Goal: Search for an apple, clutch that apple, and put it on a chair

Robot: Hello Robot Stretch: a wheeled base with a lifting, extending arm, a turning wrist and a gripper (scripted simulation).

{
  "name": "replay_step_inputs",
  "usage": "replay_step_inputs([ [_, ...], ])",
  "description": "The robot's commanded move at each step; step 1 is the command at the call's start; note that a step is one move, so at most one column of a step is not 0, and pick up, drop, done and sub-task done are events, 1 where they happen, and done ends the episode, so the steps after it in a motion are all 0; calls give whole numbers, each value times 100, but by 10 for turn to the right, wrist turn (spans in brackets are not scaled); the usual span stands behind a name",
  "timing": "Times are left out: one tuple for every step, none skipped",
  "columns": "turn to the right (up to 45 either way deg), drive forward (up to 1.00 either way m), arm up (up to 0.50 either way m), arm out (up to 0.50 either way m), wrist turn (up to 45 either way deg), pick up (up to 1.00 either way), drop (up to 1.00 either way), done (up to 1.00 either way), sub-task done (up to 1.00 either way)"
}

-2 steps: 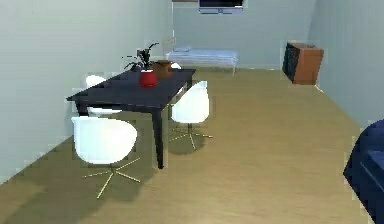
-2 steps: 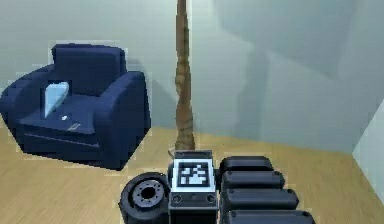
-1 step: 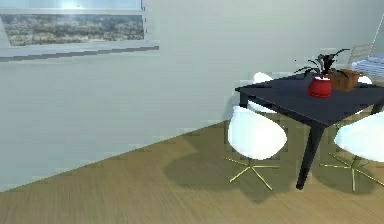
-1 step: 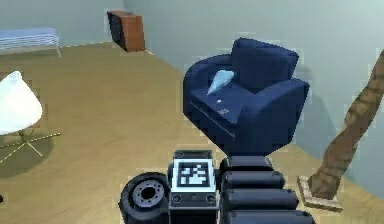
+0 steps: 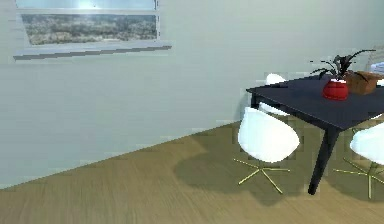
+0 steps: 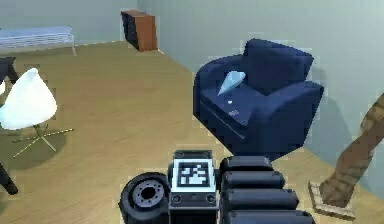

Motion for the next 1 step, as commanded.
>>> replay_step_inputs([
  [0,100,0,0,0,0,0,0,0],
])
